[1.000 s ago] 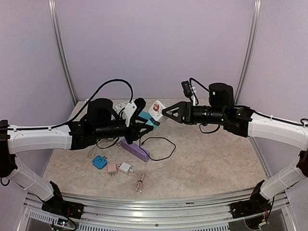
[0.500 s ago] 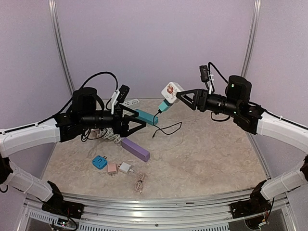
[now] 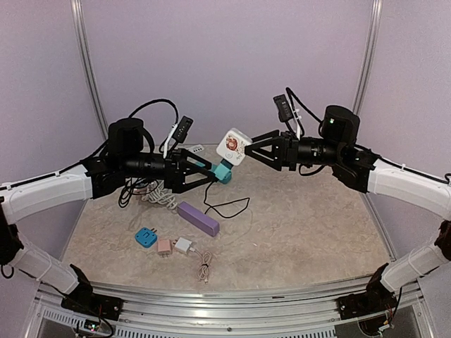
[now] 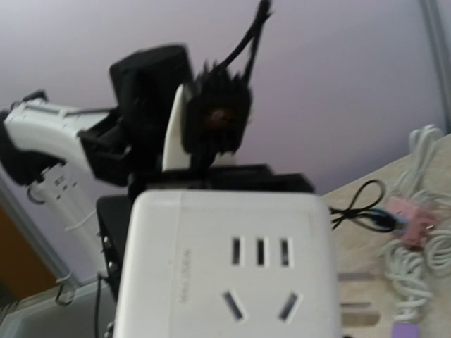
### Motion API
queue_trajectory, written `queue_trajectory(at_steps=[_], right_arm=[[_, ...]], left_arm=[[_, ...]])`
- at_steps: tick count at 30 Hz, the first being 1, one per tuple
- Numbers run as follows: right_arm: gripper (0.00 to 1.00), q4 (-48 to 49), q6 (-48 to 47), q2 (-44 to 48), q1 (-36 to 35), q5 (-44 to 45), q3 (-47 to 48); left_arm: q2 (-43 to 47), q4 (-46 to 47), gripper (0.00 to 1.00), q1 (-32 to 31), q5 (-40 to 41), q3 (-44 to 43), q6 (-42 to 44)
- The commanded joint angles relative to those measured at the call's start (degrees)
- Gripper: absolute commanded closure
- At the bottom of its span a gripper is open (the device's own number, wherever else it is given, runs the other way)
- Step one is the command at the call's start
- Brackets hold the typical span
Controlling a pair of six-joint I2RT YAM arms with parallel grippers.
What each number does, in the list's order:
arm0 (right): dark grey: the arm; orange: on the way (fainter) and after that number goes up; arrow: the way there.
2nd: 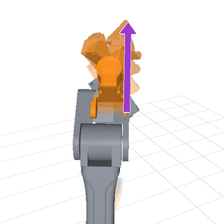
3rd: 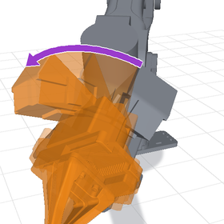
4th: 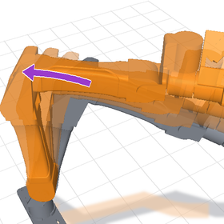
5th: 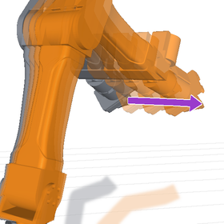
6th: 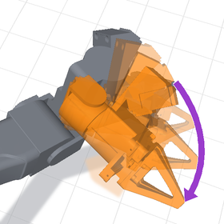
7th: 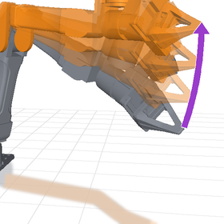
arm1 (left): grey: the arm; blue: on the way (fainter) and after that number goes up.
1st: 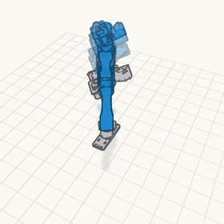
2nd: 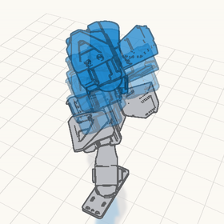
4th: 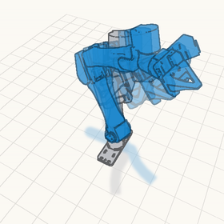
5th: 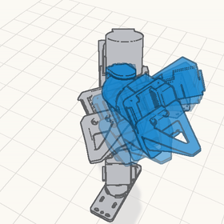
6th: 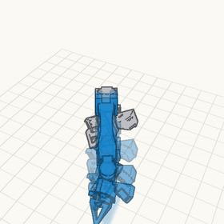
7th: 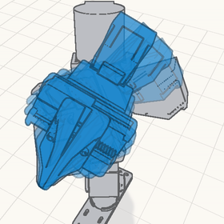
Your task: Pull the plug off the socket
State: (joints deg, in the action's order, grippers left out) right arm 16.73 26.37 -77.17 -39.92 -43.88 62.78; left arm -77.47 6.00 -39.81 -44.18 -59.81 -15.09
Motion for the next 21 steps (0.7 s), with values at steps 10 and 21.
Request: queue_trajectory(at_steps=[10, 21], right_arm=[[1.00, 4.16, 0.03, -3.97, -3.33, -4.96, 3.29], [1.00, 8.70, 2.73, -3.63, -3.32, -6.83, 1.94]], left_arm=[[-2.77, 0.92, 0.03, -1.25, -5.05, -2.96, -0.37], [-2.87, 0.59, 0.26, -1.67, -6.13, -2.33, 0.50]])
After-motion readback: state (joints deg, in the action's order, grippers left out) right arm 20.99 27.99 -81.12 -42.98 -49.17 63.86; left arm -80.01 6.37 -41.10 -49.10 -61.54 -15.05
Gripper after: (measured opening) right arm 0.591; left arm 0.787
